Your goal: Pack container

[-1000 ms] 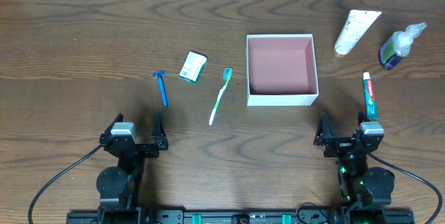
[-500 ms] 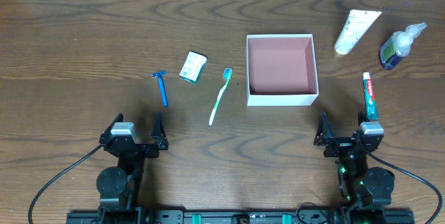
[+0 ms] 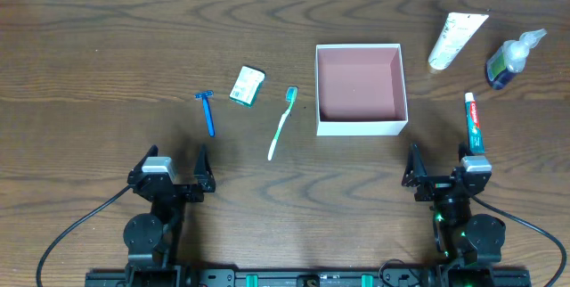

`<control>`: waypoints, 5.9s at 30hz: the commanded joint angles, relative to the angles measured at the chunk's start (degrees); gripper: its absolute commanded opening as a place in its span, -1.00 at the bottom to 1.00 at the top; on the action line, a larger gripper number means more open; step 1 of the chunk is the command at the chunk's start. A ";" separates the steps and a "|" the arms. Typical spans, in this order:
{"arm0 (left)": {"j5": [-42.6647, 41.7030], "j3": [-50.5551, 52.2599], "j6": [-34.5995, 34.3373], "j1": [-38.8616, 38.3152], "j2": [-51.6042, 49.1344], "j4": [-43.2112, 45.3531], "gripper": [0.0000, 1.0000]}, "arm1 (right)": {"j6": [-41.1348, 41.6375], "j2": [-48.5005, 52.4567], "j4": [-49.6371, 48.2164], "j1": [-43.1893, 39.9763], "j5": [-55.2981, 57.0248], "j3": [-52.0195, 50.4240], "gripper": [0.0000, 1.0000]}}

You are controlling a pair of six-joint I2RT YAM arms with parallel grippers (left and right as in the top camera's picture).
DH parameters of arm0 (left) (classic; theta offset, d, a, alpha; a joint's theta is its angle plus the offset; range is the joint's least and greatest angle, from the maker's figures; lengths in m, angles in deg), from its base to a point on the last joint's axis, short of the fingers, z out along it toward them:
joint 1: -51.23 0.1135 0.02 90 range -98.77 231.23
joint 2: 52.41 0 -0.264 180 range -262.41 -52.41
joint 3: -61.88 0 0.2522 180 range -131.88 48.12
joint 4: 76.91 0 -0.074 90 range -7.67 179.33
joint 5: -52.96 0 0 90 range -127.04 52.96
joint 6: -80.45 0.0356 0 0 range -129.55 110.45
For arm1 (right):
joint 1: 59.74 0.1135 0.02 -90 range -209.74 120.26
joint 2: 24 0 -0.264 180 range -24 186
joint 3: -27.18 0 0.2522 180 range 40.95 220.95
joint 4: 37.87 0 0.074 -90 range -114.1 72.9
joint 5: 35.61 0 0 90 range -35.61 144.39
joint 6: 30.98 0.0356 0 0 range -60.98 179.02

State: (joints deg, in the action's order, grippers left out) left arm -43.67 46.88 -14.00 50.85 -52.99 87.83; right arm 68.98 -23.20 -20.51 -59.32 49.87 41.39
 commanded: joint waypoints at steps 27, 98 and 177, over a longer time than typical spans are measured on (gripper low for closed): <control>-0.22 1.01 0.33 0.33 0.28 -1.92 0.96 | -0.83 -0.42 0.11 -0.59 -0.44 -0.13 0.98; -0.22 1.01 0.33 0.33 0.28 -1.92 0.96 | 5.03 -0.42 -1.16 -0.52 -8.02 -0.13 0.98; -0.22 1.01 0.33 0.33 0.28 -1.92 0.96 | -15.37 64.02 54.45 -0.52 -19.56 78.25 0.99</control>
State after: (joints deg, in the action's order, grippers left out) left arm -43.54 46.86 -13.98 50.85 -53.01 87.81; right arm 57.37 35.88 30.24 -59.34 33.13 110.90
